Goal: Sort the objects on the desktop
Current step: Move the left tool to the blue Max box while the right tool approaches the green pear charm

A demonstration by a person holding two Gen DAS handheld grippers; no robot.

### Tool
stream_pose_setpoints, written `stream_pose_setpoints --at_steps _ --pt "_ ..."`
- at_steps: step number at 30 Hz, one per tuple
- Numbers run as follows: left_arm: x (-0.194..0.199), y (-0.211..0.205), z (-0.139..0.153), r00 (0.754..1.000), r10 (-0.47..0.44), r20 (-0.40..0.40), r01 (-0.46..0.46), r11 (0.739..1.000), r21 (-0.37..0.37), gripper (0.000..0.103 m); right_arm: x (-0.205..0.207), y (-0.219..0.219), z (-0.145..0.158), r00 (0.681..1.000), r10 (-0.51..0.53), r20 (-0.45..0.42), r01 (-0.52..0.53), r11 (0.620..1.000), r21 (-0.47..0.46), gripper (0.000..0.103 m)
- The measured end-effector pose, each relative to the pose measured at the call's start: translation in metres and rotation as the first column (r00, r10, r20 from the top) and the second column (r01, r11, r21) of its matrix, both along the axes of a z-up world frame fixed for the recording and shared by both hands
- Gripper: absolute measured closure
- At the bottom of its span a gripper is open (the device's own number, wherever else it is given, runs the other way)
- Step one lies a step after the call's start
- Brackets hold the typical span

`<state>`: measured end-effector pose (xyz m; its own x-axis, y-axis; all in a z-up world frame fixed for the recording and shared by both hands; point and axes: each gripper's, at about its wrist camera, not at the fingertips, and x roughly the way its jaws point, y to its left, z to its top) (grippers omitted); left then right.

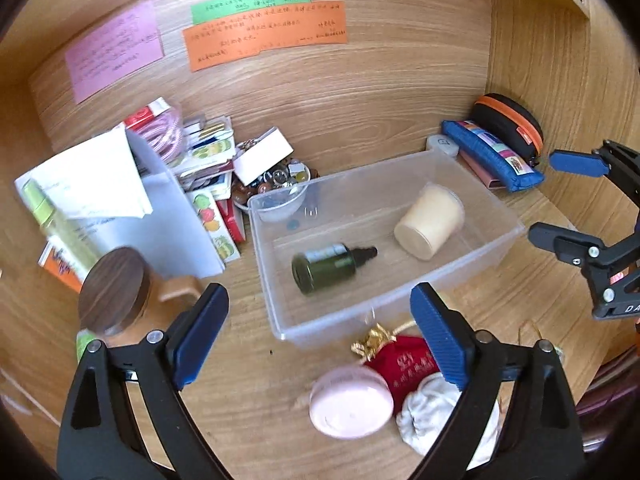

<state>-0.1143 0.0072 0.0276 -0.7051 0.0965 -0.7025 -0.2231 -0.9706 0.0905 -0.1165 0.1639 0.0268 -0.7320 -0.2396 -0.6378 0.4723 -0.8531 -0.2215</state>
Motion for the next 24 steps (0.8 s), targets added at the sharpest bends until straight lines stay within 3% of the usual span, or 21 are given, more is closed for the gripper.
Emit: stream_pose_setpoints --at_steps 16,24 --pt "0.087 -0.008 -0.035 0.999 0.051 -0.018 -0.050 0.997 0.054 0.005 0.087 0.033 -0.043 0.996 -0.088 -0.021 0.085 0.987 -0.135 0.016" --pt "0.118 -0.019 -0.066 0.994 0.108 0.033 -0.111 0.989 0.099 0.005 0.113 0.043 -0.068 0.991 -0.135 0.001 0.133 0.976 -0.171 0.016"
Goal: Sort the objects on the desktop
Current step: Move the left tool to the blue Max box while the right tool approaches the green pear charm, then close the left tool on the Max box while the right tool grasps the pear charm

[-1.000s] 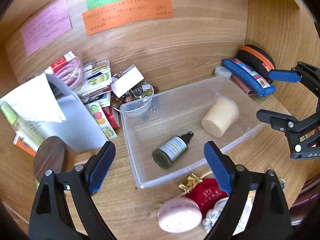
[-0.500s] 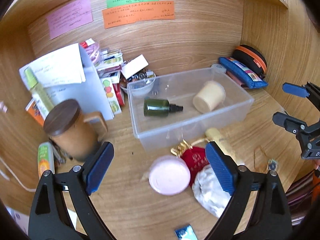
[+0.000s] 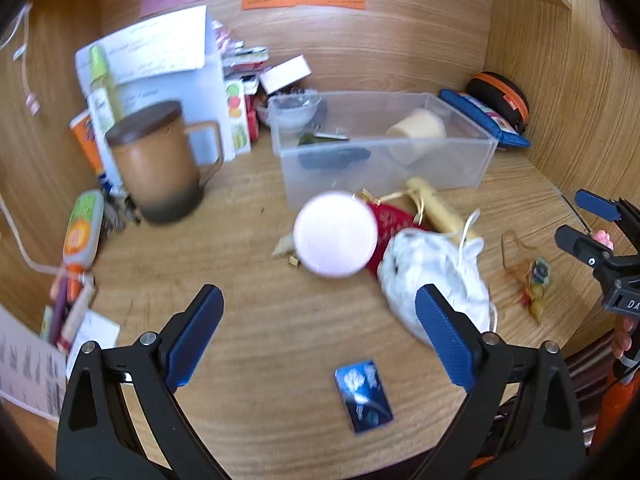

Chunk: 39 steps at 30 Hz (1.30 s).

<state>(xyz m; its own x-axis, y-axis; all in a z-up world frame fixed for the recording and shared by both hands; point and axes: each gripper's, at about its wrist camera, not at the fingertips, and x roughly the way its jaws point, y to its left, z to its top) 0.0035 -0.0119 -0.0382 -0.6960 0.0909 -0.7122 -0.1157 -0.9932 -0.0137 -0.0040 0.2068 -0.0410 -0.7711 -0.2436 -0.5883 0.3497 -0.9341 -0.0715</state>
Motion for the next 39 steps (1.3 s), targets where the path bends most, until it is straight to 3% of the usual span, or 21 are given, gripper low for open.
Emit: stream_pose_setpoints --at_steps 8,15,17,19,26,31,33,35,39 --pt "0.021 -0.002 -0.030 0.998 0.043 0.035 -0.043 0.999 -0.005 0.005 0.014 0.018 -0.018 0.998 -0.056 0.040 0.059 0.996 -0.074 0.015" --pt "0.032 0.007 -0.045 0.999 0.012 0.043 -0.011 1.000 -0.019 0.006 0.020 0.030 -0.033 0.994 -0.080 0.077 0.086 0.993 -0.079 0.016" --pt "0.034 0.009 -0.047 0.999 0.008 0.043 -0.007 1.000 -0.024 0.009 0.022 0.031 -0.036 0.994 -0.079 0.076 0.084 0.994 -0.072 0.016" --pt "0.034 0.010 -0.049 0.998 0.004 0.056 -0.003 1.000 -0.024 0.022 0.025 0.032 -0.040 0.994 -0.070 0.078 0.075 0.995 -0.070 0.015" --pt "0.038 0.012 -0.053 0.999 0.009 0.048 -0.008 1.000 -0.019 0.029 0.022 0.025 -0.056 0.993 -0.045 0.113 0.052 0.997 -0.058 0.016" --pt "0.046 0.016 -0.051 0.999 -0.019 0.028 0.020 1.000 -0.023 0.046 0.027 0.021 -0.061 0.992 -0.018 0.125 0.030 0.995 -0.098 0.017" --pt "0.048 0.017 -0.051 0.999 -0.027 0.024 0.027 0.999 -0.020 0.048 0.030 0.019 -0.061 0.992 0.001 0.130 0.013 0.994 -0.111 0.023" --pt "0.048 0.016 -0.050 0.999 -0.028 0.021 0.028 0.999 -0.017 0.049 0.031 0.016 -0.061 0.989 0.032 0.143 -0.014 0.993 -0.121 0.039" --pt "0.047 0.016 -0.050 1.000 -0.012 0.024 0.012 1.000 -0.022 0.056 0.030 0.009 -0.065 0.984 0.058 0.170 -0.036 0.991 -0.128 0.054"
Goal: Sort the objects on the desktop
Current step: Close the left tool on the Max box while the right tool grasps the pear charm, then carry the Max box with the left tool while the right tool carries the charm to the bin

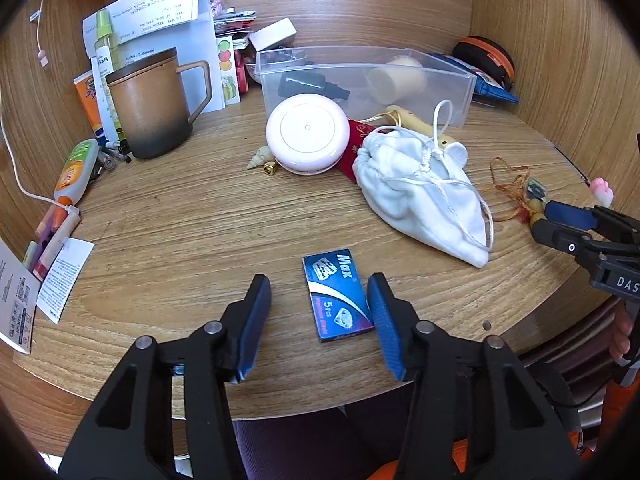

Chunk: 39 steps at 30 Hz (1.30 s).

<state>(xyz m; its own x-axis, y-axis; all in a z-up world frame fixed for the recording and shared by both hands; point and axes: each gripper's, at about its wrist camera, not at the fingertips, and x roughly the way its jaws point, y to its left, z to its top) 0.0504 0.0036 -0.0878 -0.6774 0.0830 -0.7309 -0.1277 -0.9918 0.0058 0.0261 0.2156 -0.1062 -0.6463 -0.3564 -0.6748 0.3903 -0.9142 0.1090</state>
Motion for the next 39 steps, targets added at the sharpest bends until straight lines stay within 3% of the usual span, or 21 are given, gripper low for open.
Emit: stream_pose_setpoints --at_steps 4,10,14,21,26,39 --pt "0.000 -0.004 -0.001 1.000 0.010 -0.008 -0.010 1.000 0.010 0.068 0.000 -0.002 0.000 1.000 0.002 0.003 -0.002 1.000 -0.006 0.061" --pt "0.001 -0.006 -0.001 1.000 0.003 -0.025 -0.003 1.000 0.014 0.074 0.003 -0.020 -0.004 0.998 -0.016 -0.058 0.022 0.995 0.097 0.063" --pt "0.000 -0.011 -0.001 1.000 0.009 -0.028 -0.008 0.999 0.041 0.077 0.001 -0.024 -0.002 0.998 -0.035 -0.061 0.041 0.994 0.099 0.079" --pt "0.000 -0.008 -0.001 0.999 0.012 -0.030 -0.011 1.000 0.028 0.077 0.001 -0.019 0.002 0.999 -0.039 -0.033 0.040 0.999 0.030 0.079" --pt "-0.002 -0.013 0.001 1.000 0.021 -0.020 -0.020 0.998 0.066 0.077 0.005 -0.027 0.015 0.997 -0.023 -0.077 0.026 0.999 0.039 0.079" --pt "-0.008 -0.013 0.034 0.996 0.025 -0.091 -0.020 0.998 0.063 0.077 -0.004 -0.026 0.069 0.978 -0.004 -0.207 0.011 0.999 0.031 0.079"
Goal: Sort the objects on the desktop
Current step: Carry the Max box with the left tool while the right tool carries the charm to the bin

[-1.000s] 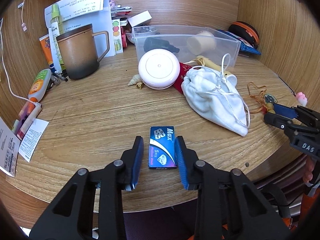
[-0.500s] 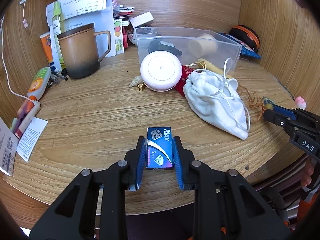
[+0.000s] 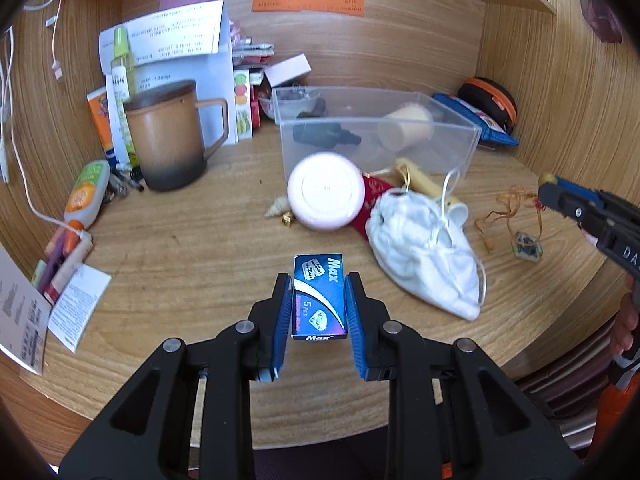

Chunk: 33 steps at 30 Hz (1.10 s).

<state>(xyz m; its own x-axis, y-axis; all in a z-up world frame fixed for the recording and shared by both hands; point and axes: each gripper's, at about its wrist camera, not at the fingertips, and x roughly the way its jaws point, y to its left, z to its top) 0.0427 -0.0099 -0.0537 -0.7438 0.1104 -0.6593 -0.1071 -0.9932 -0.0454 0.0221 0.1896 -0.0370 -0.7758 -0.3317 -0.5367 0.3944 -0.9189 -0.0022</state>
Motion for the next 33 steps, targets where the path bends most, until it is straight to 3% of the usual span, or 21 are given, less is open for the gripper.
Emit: stream_pose_setpoints --at_steps 18,33 --pt "-0.041 -0.003 0.068 0.992 -0.021 -0.121 0.018 0.999 -0.032 0.077 -0.045 -0.006 0.077 0.987 0.023 -0.162 -0.017 0.999 0.038 0.079" --pt "-0.107 0.003 0.092 0.991 -0.072 -0.111 0.068 0.997 -0.041 0.077 -0.110 -0.012 0.096 0.984 0.035 -0.175 -0.028 0.999 0.038 0.079"
